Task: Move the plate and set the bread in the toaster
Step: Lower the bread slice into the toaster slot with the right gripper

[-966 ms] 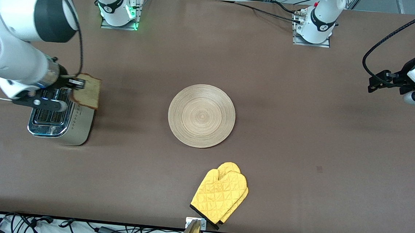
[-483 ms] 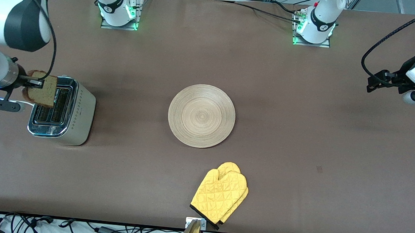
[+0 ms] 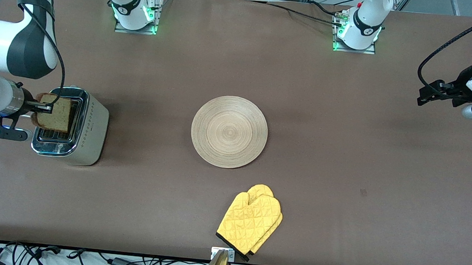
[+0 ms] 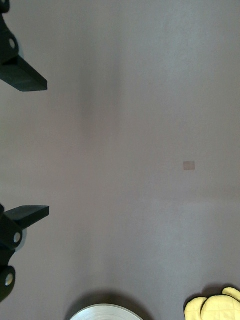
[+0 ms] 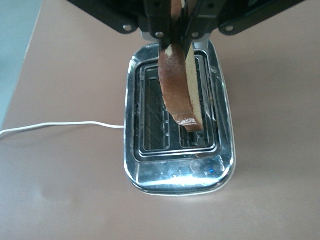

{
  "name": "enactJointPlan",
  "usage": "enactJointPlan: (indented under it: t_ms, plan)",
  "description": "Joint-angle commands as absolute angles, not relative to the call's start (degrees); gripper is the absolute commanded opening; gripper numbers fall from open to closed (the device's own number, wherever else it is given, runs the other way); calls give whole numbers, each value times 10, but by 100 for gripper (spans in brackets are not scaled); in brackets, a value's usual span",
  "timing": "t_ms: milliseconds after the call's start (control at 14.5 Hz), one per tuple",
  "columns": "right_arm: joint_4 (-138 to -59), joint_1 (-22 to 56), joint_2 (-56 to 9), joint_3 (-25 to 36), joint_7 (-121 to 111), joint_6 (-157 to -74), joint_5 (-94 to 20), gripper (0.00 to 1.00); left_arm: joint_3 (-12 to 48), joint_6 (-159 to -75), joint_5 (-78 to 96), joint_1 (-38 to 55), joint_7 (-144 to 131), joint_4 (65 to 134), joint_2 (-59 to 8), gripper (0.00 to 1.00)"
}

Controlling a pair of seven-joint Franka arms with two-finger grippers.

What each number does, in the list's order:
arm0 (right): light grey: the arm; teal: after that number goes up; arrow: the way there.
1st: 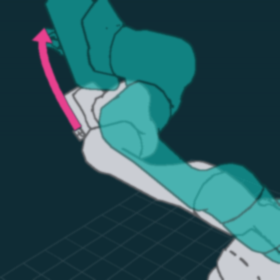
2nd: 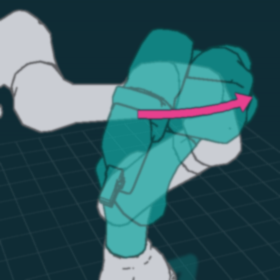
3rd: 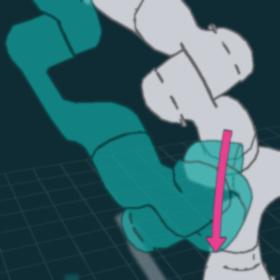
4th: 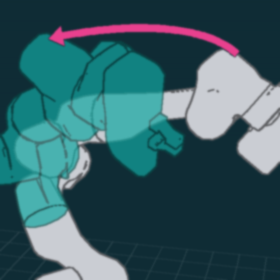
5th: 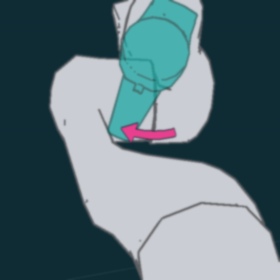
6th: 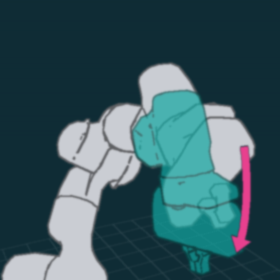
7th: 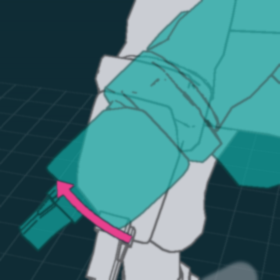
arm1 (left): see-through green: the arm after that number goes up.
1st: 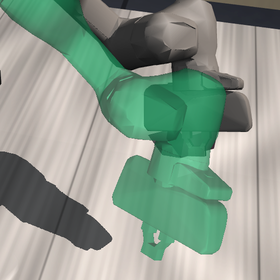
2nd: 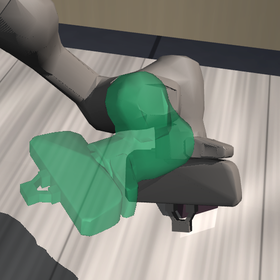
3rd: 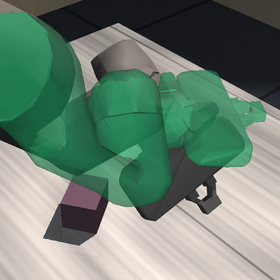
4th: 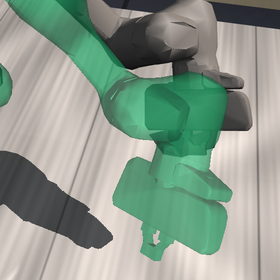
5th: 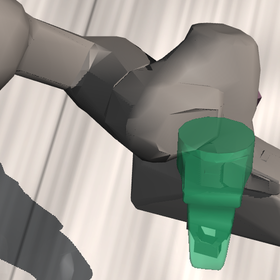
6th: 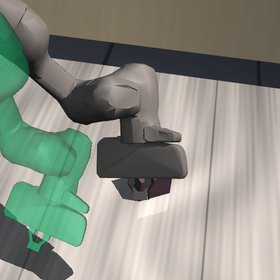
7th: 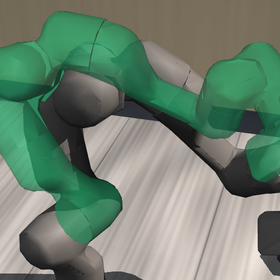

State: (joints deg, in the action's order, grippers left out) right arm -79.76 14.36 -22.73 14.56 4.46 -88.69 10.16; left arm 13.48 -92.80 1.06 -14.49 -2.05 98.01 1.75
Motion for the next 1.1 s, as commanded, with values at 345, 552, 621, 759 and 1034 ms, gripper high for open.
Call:
enactJointPlan:
  t_ms: [345,552,621,759,1034]
  plan:
    - [-806,138,-236,143,44,-896,90,0,138,-937,22,-147,-24,990,25,100]
    - [-809,136,-244,143,44,-905,84,0,139,-933,20,-147,-18,991,26,100]
    - [-809,135,-247,143,43,-910,81,0,138,-933,20,-147,-17,990,26,100]
    - [-809,136,-250,143,45,-912,80,0,138,-931,20,-148,-17,991,26,100]
    - [-830,129,-252,143,43,-928,69,0,138,-931,18,-148,-16,991,26,100]
